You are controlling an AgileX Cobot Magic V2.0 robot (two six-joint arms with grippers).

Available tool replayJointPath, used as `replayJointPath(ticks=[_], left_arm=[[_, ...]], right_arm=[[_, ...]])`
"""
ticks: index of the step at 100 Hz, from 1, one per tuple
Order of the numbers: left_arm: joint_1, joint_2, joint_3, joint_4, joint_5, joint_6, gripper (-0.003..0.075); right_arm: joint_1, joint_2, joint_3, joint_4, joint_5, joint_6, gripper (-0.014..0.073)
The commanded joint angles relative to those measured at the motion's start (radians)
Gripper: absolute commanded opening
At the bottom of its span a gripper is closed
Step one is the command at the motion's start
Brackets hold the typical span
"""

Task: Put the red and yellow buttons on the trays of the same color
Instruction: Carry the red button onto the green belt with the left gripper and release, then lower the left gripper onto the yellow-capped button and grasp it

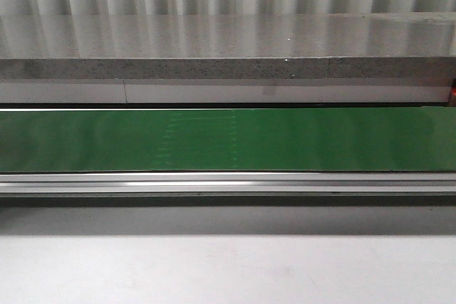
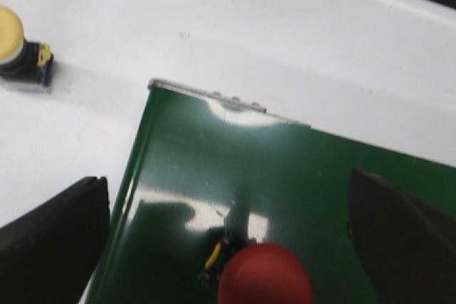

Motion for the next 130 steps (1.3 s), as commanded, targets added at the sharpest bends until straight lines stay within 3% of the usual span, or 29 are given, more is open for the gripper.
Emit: replayJointPath(ticks=[1,27,60,111,130], left_arm=[[0.010,-0.030,-0.070,0.000,-0.052,0.005,0.0649],[0.145,0.008,-0.091,0.010,-0.059,0.005,0.0649],[0.266,0.208,-0.135,0.013,-0.140,0.005,0.0649],[0.287,0.502,-0.369,0.017,-0.156,0.005,0.0647],[0.287,0.552,-0.384,0.017,-0.156,0.005,0.0577]], right_arm=[[0.001,-0.002,-0.025,-0.014,-0.060,-0.008,-0.0067],[0.001,-0.002,-0.025,-0.014,-0.060,-0.008,-0.0067],[0.001,-0.002,-0.025,-0.014,-0.060,-0.008,-0.0067],[0.001,-0.002,-0.025,-0.014,-0.060,-0.008,-0.0067],[0.001,-0.002,-0.025,-0.014,-0.060,-0.008,-0.0067]])
